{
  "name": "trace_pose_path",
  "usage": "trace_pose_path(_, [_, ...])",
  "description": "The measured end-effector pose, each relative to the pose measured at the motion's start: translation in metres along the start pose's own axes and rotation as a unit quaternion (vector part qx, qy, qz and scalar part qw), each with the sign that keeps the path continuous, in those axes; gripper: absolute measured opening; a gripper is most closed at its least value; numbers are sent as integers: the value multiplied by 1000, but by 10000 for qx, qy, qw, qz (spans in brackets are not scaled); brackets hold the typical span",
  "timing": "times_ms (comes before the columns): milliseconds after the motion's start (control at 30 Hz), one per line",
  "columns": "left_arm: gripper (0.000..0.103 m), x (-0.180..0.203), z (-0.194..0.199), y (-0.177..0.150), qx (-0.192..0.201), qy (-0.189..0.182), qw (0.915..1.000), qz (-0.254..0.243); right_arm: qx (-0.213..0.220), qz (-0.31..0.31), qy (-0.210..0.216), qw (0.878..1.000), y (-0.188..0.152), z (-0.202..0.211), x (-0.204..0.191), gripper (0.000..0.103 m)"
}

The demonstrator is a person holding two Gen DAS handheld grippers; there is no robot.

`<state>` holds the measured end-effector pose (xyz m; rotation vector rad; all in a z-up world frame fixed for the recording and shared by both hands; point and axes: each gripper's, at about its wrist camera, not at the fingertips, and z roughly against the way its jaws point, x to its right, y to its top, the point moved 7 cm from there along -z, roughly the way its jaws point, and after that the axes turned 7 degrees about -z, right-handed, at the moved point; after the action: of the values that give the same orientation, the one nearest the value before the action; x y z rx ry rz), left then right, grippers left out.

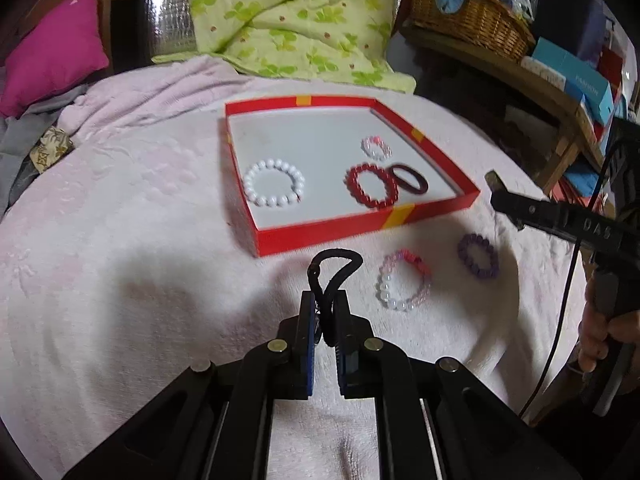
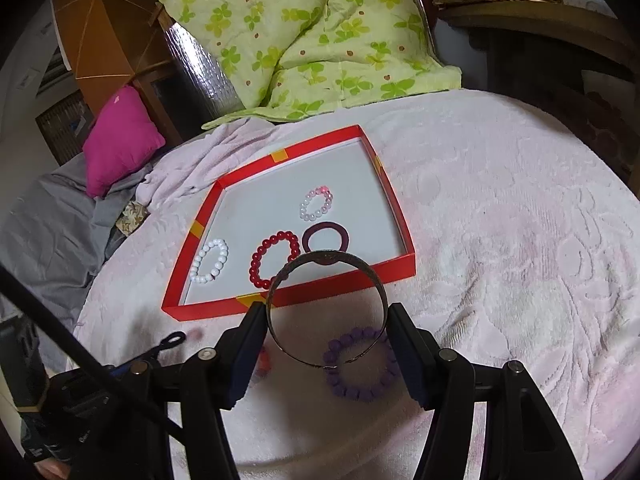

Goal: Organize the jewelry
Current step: 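Carry black cord with metal ring in left tool while right tool carries bangle to tray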

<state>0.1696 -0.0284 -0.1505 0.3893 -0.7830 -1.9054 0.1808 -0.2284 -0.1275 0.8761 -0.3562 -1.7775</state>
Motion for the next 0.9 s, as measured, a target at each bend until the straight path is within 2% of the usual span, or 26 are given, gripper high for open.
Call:
trace_pose_path(500, [9, -2, 23, 26, 715, 79, 9973, 142, 124, 202, 126, 9996, 2, 3, -25, 64])
trace_pose_path(900, [9, 8, 27, 49, 1136, 78, 9935, 30, 170, 115, 72, 9998, 9, 5, -21, 64])
